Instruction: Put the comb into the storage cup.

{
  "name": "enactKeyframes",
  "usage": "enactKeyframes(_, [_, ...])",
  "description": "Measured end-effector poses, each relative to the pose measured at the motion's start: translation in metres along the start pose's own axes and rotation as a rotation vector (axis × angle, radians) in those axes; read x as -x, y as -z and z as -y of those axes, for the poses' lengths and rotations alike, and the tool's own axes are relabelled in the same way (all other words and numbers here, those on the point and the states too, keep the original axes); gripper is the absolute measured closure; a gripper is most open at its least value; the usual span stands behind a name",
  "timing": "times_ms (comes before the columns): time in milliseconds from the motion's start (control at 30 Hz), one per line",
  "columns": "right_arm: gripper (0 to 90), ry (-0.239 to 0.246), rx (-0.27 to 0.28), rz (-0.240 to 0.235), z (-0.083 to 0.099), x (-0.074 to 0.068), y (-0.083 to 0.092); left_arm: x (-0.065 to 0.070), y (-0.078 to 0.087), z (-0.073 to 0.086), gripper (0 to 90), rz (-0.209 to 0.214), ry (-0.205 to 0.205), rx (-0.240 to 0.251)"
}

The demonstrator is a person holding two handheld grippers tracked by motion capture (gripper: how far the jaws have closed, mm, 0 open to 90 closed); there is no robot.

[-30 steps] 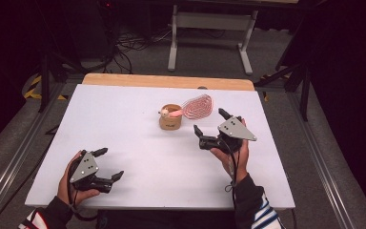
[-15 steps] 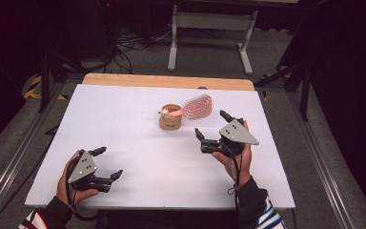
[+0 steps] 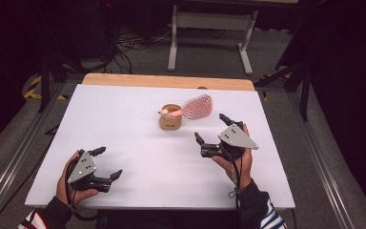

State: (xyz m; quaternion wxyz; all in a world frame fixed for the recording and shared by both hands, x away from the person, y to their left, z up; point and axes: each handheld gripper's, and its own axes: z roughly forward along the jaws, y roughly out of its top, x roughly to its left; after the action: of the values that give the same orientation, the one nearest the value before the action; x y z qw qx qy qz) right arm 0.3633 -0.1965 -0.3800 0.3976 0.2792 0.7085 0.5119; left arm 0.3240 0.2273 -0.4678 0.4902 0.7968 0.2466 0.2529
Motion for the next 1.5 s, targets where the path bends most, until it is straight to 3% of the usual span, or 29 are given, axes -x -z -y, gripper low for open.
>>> enactKeyframes(400, [4.9,0.020,0.005,-0.005,0.007,-0.005,0.007,0.000,-0.001,0.000,6.5,0.005,-0.005,-0.009])
enactKeyframes(967, [4.9,0.099,-0.016,0.000,0.016,-0.015,0.015,0.000,-0.001,0.000,6.4,0.008,-0.002,-0.010])
enactKeyframes(1500, [4.4,0.115,-0.048,-0.009,0.034,-0.012,0.023,0.000,-0.002,0.001,6.4,0.005,-0.005,-0.015])
